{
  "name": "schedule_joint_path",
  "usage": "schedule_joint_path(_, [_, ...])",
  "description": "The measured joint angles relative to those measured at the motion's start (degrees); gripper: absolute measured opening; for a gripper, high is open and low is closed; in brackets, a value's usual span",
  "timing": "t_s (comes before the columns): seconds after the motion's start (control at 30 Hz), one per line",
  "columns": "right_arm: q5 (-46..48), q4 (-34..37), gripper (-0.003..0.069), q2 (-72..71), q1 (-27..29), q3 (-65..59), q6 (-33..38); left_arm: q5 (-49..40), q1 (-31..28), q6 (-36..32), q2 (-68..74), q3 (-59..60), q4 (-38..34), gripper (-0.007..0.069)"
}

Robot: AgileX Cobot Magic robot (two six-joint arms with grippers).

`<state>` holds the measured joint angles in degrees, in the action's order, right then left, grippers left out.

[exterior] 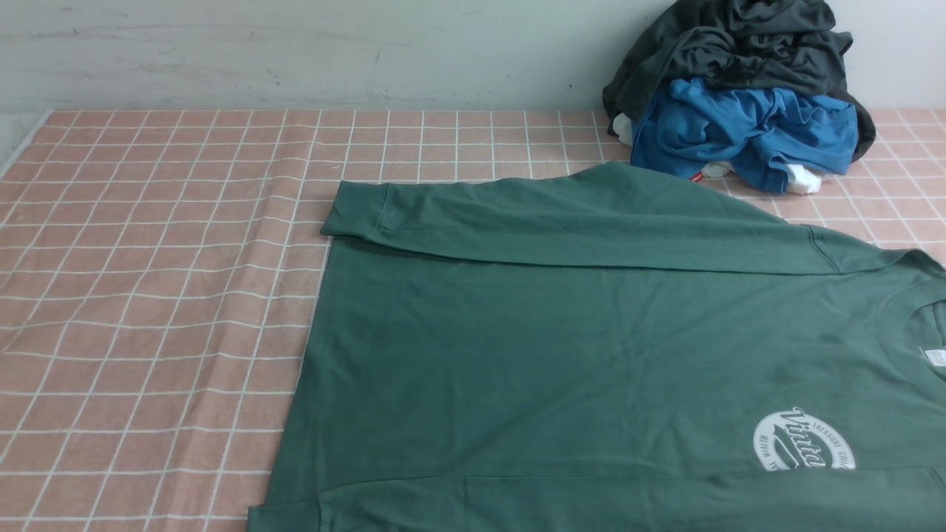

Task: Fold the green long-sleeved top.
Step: Use the left arm to clamp the cuff closest to it

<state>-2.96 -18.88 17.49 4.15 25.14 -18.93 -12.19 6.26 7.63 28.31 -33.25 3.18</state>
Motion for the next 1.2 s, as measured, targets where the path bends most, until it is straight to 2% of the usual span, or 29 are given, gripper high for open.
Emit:
schedule_joint_path(0.07, [6.8,-1.6,-0.0014,4.5,0.0,3.1,-0.8,-6.6,0.1,-0.2,6.1,-2.1,0.1,-0.0003])
schedule_joint_path(0.1, [13.2,-1.8,-0.0014,7.4,-0.1,5.0,-1.2,-10.8,0.4,-0.6,10.4,-3.3,-0.4,-0.0003])
schedule_joint_path(0.13, [16.6,-1.5,-0.0014,9.8,-0.3,5.7,-1.3,-14.0,0.8,-1.2,13.7,-3.9,-0.9,-0.0003])
schedule_joint_path(0.2, [29.7,1.4,-0.0014,16.2,-2.2,7.8,-0.2,-21.6,2.1,-3.5,22.4,-4.5,-4.3,-0.0003])
schedule_joint_path(0.23, [36.2,4.6,-0.0014,19.5,-3.8,8.2,2.3,-24.8,3.1,-5.4,26.9,-4.6,-6.8,0.0000])
schedule_joint_path(0.3, [40.8,7.4,-0.0014,22.2,-5.5,8.3,5.1,-26.8,3.8,-7.3,30.5,-4.6,-8.9,0.0008])
schedule_joint_path(0.33, [46.4,11.7,-0.0014,26.2,-8.3,8.3,10.4,-29.0,4.5,-10.4,36.1,-4.6,-12.3,0.0034])
schedule_joint_path(0.47, [49.5,19.5,-0.0014,33.6,-14.9,8.3,21.0,-29.6,4.7,-16.8,47.6,-4.9,-19.3,0.0162])
schedule_joint_path(0.63, [42.9,25.7,-0.0014,37.5,-20.9,8.5,28.8,-26.9,4.7,-19.9,56.6,-5.0,-23.1,0.0335])
schedule_joint_path(0.7, [40.9,26.1,-0.0014,37.9,-22.0,8.6,30.2,-26.2,4.7,-19.9,58.2,-5.0,-23.3,0.0351])
schedule_joint_path(0.77, [39.2,26.3,-0.0014,37.9,-22.4,8.6,30.7,-25.1,4.7,-19.9,58.8,-5.0,-23.3,0.0336])
schedule_joint_path(0.8, [38.6,26.3,-0.0014,37.9,-22.5,8.6,30.7,-24.5,4.7,-19.9,59.0,-5.1,-23.5,0.0302])
schedule_joint_path(0.97, [37.7,26.3,-0.0014,37.9,-22.6,8.6,30.9,-23.1,4.7,-20.2,59.1,-5.1,-25.5,0.0072])
schedule_joint_path(1.0, [37.7,26.3,-0.0014,37.9,-22.6,8.6,30.9,-23.1,4.7,-20.3,59.1,-5.1,-25.9,0.0046])
schedule_joint_path(1.2, [37.7,26.3,-0.0014,37.9,-22.7,8.6,30.9,-24.6,4.7,-20.7,58.8,-5.9,-26.8,-0.0003])
